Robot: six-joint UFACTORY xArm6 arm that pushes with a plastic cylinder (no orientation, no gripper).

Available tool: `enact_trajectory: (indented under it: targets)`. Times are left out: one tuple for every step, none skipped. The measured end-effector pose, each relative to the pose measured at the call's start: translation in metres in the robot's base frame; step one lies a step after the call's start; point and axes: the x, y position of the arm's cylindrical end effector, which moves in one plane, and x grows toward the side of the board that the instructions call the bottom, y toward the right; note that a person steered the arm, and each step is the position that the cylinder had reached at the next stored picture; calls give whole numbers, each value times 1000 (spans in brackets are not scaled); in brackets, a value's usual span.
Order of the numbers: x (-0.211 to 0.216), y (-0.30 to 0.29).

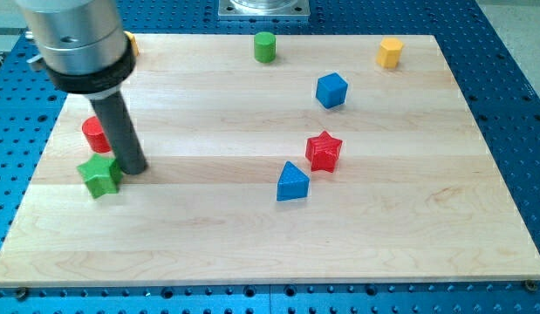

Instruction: Move the triangle to the center right of the board

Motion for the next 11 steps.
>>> enact_trajectory:
  targets:
    - [-4,-14]
    - [-31,-15]
    - [-51,-29]
    - [-50,-30]
    - [-43,-6]
    - [-43,-1]
    - [-43,0]
    - [-12,80]
    - [36,168]
    - [44,239]
    - [23,286]
